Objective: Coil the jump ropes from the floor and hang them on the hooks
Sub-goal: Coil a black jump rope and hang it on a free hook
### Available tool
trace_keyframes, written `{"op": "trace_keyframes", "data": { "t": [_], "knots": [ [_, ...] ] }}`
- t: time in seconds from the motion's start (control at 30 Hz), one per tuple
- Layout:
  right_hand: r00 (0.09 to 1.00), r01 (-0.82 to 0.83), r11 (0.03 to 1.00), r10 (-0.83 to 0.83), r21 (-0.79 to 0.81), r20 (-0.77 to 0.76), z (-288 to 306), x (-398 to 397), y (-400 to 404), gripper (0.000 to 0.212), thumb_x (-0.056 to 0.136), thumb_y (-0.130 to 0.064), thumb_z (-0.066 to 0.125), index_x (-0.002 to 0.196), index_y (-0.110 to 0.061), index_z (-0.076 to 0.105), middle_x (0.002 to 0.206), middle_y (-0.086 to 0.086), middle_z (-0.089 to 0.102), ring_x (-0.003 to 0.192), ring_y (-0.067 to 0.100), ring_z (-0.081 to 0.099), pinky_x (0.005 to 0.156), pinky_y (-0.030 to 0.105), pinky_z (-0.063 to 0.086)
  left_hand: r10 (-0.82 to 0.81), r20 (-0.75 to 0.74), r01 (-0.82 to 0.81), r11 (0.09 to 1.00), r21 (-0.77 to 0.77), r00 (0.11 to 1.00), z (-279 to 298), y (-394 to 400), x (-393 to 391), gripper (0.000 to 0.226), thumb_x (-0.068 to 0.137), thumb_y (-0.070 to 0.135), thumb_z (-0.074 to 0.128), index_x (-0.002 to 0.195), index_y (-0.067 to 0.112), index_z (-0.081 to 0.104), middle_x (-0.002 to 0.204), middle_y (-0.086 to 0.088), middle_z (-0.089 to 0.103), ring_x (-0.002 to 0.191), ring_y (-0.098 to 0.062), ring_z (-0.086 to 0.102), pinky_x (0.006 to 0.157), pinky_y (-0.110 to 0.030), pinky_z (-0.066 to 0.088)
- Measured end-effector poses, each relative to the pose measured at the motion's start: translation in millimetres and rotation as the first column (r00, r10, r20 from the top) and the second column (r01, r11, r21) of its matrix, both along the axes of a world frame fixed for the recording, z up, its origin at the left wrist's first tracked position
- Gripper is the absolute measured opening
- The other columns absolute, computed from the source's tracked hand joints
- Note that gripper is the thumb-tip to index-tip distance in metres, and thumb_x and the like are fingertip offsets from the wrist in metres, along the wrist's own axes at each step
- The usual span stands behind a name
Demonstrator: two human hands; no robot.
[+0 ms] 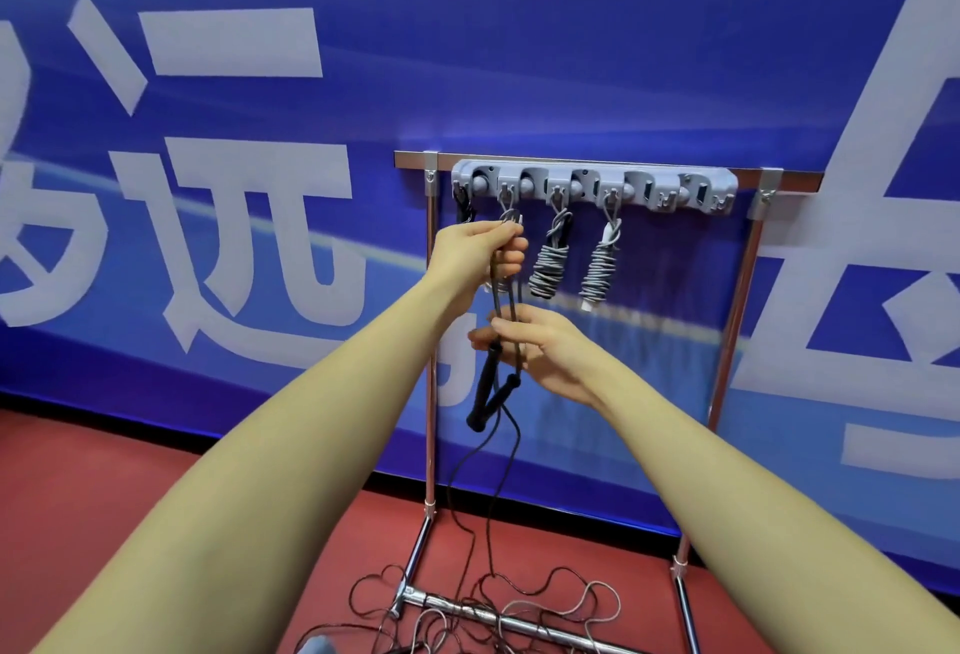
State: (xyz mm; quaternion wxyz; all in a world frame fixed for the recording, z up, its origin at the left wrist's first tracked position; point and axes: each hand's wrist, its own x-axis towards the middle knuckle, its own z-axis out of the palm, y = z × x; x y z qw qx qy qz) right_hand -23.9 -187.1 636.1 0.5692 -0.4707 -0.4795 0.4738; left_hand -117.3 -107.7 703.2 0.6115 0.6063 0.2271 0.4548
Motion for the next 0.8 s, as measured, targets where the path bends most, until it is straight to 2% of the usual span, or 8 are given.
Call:
{"op": "trace_keyframes", "data": {
  "t": [0.13, 0.23, 0.33, 0.4, 0.47, 0.57, 0.67, 0.8],
  "knots": [
    [0.988, 0.068, 0.998, -0.067, 0.006, -0.143, 6, -10, 6, 0.019, 0.100, -0.002, 0.038, 0.088, -0.004, 0.053, 0.059, 0.001, 0.048, 0.058, 0.016, 0.046, 0.062, 0.023, 0.045, 0.056, -0.100, -0.047, 0.995, 0.085, 0.993, 0, 8, -9, 0.011, 0.093, 0.013, 0.059, 0.086, 0.009, 0.065, 0.078, -0.009, 0.064, 0.049, -0.010, 0.060, 0.054, -0.023, 0.053],
    [0.961, 0.147, 0.988, -0.153, -0.041, -0.231, 9, -11, 13, 0.024, 0.100, 0.000, 0.035, 0.082, -0.005, 0.050, 0.048, -0.003, 0.040, 0.047, 0.011, 0.036, 0.058, 0.023, 0.036, 0.202, -0.272, -0.137, 0.961, 0.241, 0.941, -2, 15, -19, 0.020, 0.095, 0.027, 0.056, 0.085, 0.012, 0.066, 0.079, -0.010, 0.064, 0.059, -0.021, 0.070, 0.048, -0.027, 0.054],
    [0.931, 0.212, 0.976, -0.218, -0.053, -0.293, 16, -11, 16, 0.023, 0.100, -0.002, 0.034, 0.083, -0.005, 0.048, 0.045, -0.005, 0.038, 0.041, 0.009, 0.035, 0.058, 0.025, 0.032, 0.336, -0.445, -0.167, 0.911, 0.377, 0.830, -6, 13, -27, 0.037, 0.097, 0.033, 0.044, 0.082, 0.003, 0.059, 0.076, -0.014, 0.068, 0.052, -0.027, 0.069, 0.052, -0.037, 0.058],
    [0.881, 0.275, 0.960, -0.274, -0.054, -0.386, 21, -9, 18, 0.024, 0.101, -0.003, 0.033, 0.082, -0.006, 0.047, 0.049, -0.002, 0.036, 0.043, 0.011, 0.034, 0.058, 0.025, 0.032, 0.342, -0.502, -0.135, 0.905, 0.403, 0.795, -12, 7, -31, 0.030, 0.096, 0.028, 0.040, 0.084, 0.006, 0.056, 0.072, -0.016, 0.071, 0.052, -0.028, 0.068, 0.056, -0.037, 0.057],
    [0.815, 0.322, 0.946, -0.303, -0.049, -0.494, 25, -4, 21, 0.024, 0.101, -0.004, 0.032, 0.081, -0.006, 0.046, 0.053, 0.000, 0.035, 0.048, 0.013, 0.032, 0.058, 0.025, 0.032, 0.279, -0.516, -0.072, 0.920, 0.385, 0.810, -23, 2, -33, 0.021, 0.092, 0.021, 0.043, 0.102, 0.009, 0.058, 0.077, -0.011, 0.071, 0.062, -0.024, 0.067, 0.062, -0.033, 0.055],
    [0.723, 0.352, 0.935, -0.304, -0.049, -0.621, 26, 1, 24, 0.025, 0.102, -0.006, 0.032, 0.080, -0.008, 0.043, 0.050, -0.001, 0.037, 0.044, 0.014, 0.034, 0.058, 0.027, 0.035, 0.140, -0.636, 0.133, 0.923, 0.361, 0.759, -47, -9, -31, 0.033, 0.086, 0.013, 0.052, 0.118, 0.012, 0.049, 0.088, 0.002, 0.060, 0.073, -0.013, 0.056, 0.066, -0.023, 0.045],
    [0.665, 0.376, 0.925, -0.306, -0.049, -0.682, 27, 2, 21, 0.025, 0.102, -0.006, 0.031, 0.079, -0.010, 0.039, 0.059, 0.001, 0.033, 0.053, 0.016, 0.030, 0.062, 0.028, 0.035, 0.069, -0.675, 0.218, 0.918, 0.331, 0.735, -69, -21, -24, 0.036, 0.081, 0.011, 0.059, 0.113, 0.015, 0.043, 0.083, 0.002, 0.055, 0.063, -0.012, 0.052, 0.055, -0.019, 0.042],
    [0.669, 0.387, 0.919, -0.331, -0.068, -0.665, 30, 6, 16, 0.026, 0.103, -0.007, 0.031, 0.078, -0.011, 0.037, 0.063, 0.003, 0.035, 0.056, 0.017, 0.034, 0.064, 0.030, 0.038, 0.233, -0.642, 0.102, 0.892, 0.440, 0.731, -84, -31, -5, 0.021, 0.086, 0.021, 0.058, 0.096, 0.016, 0.040, 0.075, 0.000, 0.052, 0.059, -0.015, 0.049, 0.049, -0.024, 0.040]
  ]
}}
